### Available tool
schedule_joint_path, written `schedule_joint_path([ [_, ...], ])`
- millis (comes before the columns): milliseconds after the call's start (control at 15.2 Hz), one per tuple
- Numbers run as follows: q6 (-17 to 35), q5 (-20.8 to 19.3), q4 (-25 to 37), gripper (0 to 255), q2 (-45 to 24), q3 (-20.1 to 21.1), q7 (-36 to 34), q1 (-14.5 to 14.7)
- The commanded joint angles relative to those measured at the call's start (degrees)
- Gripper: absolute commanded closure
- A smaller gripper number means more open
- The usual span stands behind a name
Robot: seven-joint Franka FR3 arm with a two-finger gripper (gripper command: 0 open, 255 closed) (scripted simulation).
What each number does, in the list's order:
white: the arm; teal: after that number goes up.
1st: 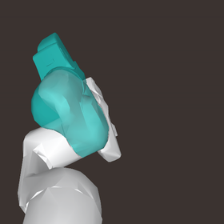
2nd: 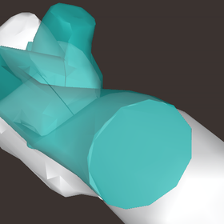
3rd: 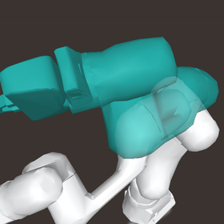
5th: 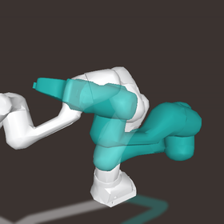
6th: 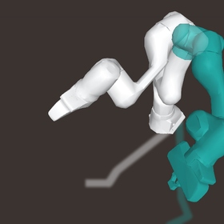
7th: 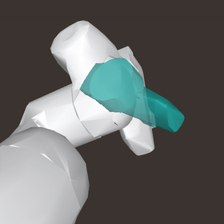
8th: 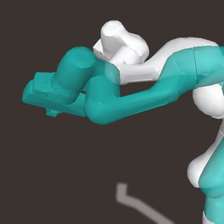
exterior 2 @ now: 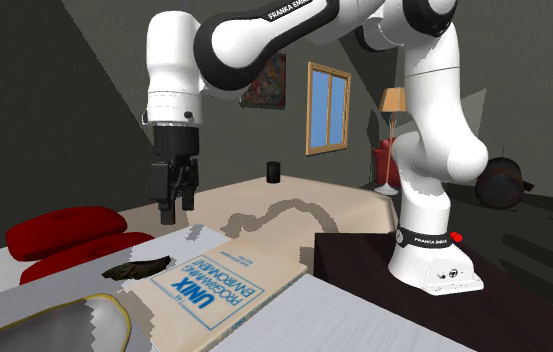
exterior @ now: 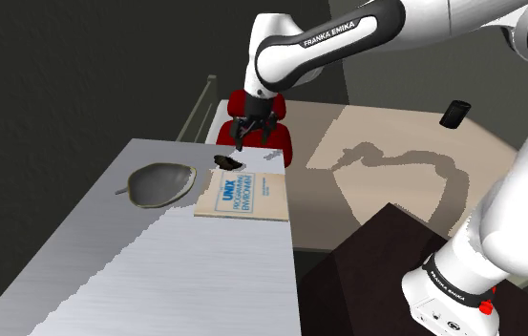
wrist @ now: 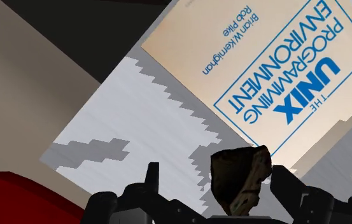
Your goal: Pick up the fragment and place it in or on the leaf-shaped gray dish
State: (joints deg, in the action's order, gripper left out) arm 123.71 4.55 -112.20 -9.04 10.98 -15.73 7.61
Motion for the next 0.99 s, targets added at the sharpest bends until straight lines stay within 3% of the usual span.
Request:
schedule_joint_path([
  [0, 0.7, -0.7, 4.3, 0, -4.4, 0.3, -1.4, 0.8],
  [264, 0.8, -1.9, 13.0, 0, -12.4, 0.5, -3.6, 2.4],
  [924, 5.3, -2.4, 11.5, 0, -15.5, 0.3, -3.9, 3.0],
])
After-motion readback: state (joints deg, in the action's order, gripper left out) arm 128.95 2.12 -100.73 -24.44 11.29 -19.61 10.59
